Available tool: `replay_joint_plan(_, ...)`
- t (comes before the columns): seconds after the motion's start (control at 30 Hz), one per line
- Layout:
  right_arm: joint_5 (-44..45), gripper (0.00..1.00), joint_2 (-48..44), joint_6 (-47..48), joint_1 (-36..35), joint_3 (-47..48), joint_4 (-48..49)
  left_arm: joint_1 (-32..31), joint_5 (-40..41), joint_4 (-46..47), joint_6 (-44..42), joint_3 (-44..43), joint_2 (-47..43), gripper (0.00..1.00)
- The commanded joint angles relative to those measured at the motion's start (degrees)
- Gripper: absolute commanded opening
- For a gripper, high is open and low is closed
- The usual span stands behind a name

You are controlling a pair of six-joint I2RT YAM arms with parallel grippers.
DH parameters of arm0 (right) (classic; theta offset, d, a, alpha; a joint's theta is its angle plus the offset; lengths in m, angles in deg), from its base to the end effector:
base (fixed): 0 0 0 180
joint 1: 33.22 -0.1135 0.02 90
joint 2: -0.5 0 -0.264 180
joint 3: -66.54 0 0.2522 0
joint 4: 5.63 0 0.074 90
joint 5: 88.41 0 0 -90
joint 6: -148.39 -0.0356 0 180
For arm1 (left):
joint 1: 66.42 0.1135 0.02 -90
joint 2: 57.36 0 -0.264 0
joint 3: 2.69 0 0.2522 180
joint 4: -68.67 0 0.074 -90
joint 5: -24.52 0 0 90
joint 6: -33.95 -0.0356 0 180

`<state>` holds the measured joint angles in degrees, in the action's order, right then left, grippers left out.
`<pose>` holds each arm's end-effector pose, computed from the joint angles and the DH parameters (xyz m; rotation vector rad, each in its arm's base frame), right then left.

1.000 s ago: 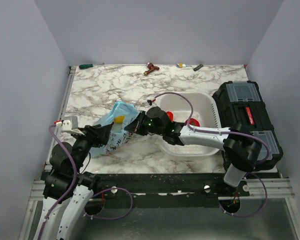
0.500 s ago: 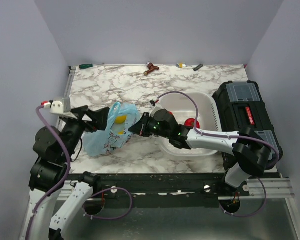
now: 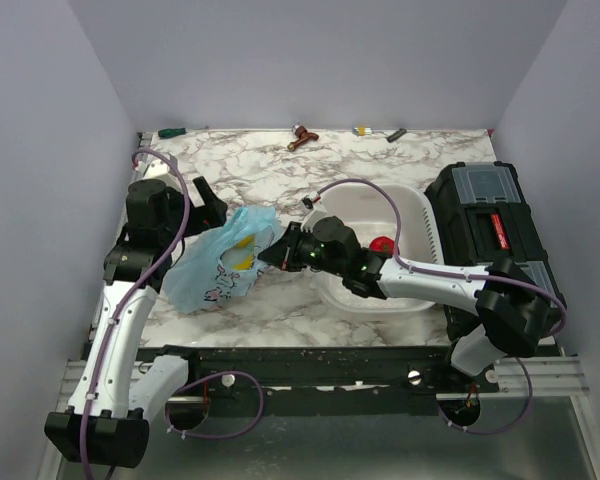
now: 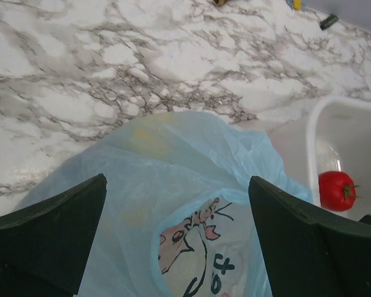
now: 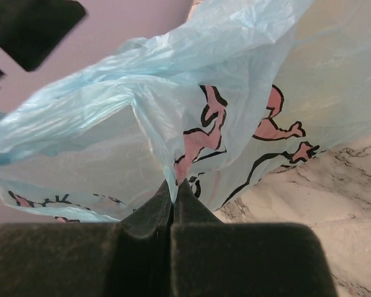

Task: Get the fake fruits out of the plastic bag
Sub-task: Adjust the plastic bag at the center of the board.

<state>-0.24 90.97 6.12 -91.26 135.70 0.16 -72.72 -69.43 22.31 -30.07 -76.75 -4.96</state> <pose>0.1910 0.3083 0.2565 -0.1297 2.0727 1.3144 0.1914 -0.0236 0.3700 -0.3022 2.0042 -0.4281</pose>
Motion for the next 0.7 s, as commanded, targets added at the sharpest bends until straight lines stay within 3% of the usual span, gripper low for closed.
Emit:
replay_joint_plan(0.0,-0.39,0.01,-1.93,1.72,-0.26,-0.19,0.12,0.41,-13.00,3.86,-2.36,7.18,-0.81,0.95)
replay_joint_plan(0.1,-0.35,0.01,-1.89,1.68,-0.24,-0.02,0.16,-0.35,-18.19,5.45,-5.97,11.99,-2.92,0.96)
replay_joint_plan(0.27,-1.62,0.01,-0.95,1.28,-0.24,-0.02,1.62,-2.64,-12.98,5.64,-8.53,16.42,-7.61,0.99)
replay_joint_plan(0.47,-2.74,0.01,-0.70,1.24,-0.29,0.32,2.69,-4.42,-12.93,5.09,-9.27,15.91,-2.09,0.97)
replay_joint_plan(0.57,-2.16,0.01,-0.95,1.70,-0.24,0.76,1.56,-4.42,-15.55,5.02,-9.37,15.24,0.91,0.79)
replay_joint_plan(0.67,-2.06,0.01,-1.60,2.01,-0.28,0.38,1.54,-4.35,-12.95,2.62,-10.37,13.12,2.21,0.49)
